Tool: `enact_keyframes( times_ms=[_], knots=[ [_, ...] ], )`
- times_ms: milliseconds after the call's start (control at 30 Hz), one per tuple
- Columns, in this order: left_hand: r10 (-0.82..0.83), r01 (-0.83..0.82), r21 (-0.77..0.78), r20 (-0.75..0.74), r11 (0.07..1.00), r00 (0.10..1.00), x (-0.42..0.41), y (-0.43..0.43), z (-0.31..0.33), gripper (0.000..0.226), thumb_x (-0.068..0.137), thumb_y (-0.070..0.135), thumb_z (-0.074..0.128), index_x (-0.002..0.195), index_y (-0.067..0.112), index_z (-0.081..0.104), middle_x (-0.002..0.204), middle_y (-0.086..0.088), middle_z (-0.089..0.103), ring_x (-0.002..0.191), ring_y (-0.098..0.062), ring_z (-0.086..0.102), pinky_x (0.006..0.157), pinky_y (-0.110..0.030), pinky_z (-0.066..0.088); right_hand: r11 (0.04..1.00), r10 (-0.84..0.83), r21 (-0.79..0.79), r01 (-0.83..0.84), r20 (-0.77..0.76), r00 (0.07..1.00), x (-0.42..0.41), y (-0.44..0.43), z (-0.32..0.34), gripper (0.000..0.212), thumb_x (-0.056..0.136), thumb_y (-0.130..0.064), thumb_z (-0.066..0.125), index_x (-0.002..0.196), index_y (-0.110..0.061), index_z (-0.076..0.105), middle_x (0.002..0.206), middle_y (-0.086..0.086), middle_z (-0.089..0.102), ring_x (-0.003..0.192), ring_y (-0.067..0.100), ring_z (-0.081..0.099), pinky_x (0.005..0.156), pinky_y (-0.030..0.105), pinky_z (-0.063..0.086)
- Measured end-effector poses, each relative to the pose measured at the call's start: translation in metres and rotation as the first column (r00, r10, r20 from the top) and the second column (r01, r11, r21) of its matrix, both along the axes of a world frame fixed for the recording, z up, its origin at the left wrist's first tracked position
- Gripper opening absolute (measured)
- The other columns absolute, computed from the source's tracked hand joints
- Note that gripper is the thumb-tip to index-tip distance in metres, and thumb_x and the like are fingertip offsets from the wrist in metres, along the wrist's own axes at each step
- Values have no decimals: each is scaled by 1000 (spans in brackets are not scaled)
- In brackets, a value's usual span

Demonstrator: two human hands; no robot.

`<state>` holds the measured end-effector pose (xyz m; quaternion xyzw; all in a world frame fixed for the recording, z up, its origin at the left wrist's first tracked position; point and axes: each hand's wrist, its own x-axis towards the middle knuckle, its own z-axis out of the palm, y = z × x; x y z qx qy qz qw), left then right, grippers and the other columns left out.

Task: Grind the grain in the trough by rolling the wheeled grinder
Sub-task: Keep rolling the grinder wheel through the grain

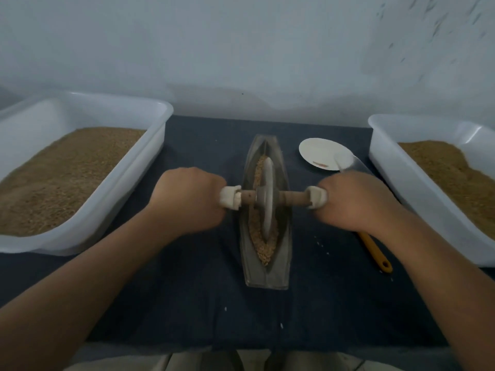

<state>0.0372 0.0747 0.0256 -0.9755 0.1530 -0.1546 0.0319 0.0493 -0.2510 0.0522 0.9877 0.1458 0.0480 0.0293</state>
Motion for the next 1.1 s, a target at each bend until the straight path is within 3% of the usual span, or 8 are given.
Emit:
enact_keyframes(
  times_ms=[133,300,533,700,767,867,1000,1100],
  knots=[
    [124,-129,-47,-98,990,987,44,-17,13,24,81,48,53,69,27,58,68,9,59,58,-13,51,55,-28,36,997,-78,39,69,291,954,45,19,-2,38,80,-50,36,80,-21,61,72,-3,62,69,27,64,59,35,51],
    [126,-126,9,-84,992,988,60,-29,32,22,80,47,54,74,28,62,71,7,61,63,-18,58,58,-30,42,990,-141,50,135,145,979,61,19,-3,36,92,-52,45,85,-21,61,78,-1,64,75,25,62,72,38,56],
    [-75,61,126,110,990,991,-12,-7,15,28,73,50,56,61,34,37,51,13,41,44,-7,38,47,-22,22,998,-43,53,45,-49,998,-17,-10,-20,39,70,-66,35,68,-34,58,62,-11,60,57,6,56,48,30,37],
    [53,-53,62,-12,997,999,38,-19,20,25,79,51,58,68,30,53,64,10,53,56,-13,48,54,-28,35,991,-137,29,134,243,960,24,8,-24,42,88,-62,38,74,-27,56,62,-10,49,62,21,51,50,25,24],
    [98,-97,22,-35,995,995,65,-24,25,24,78,50,59,69,28,56,68,9,56,59,-16,49,58,-30,38,985,-170,77,154,300,939,50,17,-17,44,84,-55,30,73,-20,55,62,-6,52,61,25,55,52,27,31],
    [109,-111,-25,-50,994,993,80,-27,27,33,81,57,57,70,26,60,70,7,58,61,-16,51,57,-30,35,987,-157,86,137,305,939,64,21,-7,47,74,-51,19,71,-16,50,61,-3,55,57,23,56,52,28,33],
    [87,-87,-10,-47,996,995,42,-19,17,31,86,53,55,68,27,56,66,9,55,57,-12,48,54,-29,34,998,-64,27,59,289,955,35,13,-9,45,83,-58,33,77,-23,60,73,-7,61,74,27,64,57,30,36],
    [34,-34,13,5,999,999,3,-4,6,33,81,57,58,64,32,47,57,12,49,50,-8,44,48,-24,26,999,20,45,-28,168,986,1,-1,-9,49,74,-66,23,65,-30,55,61,-11,56,61,14,57,51,29,35]
  ],
)
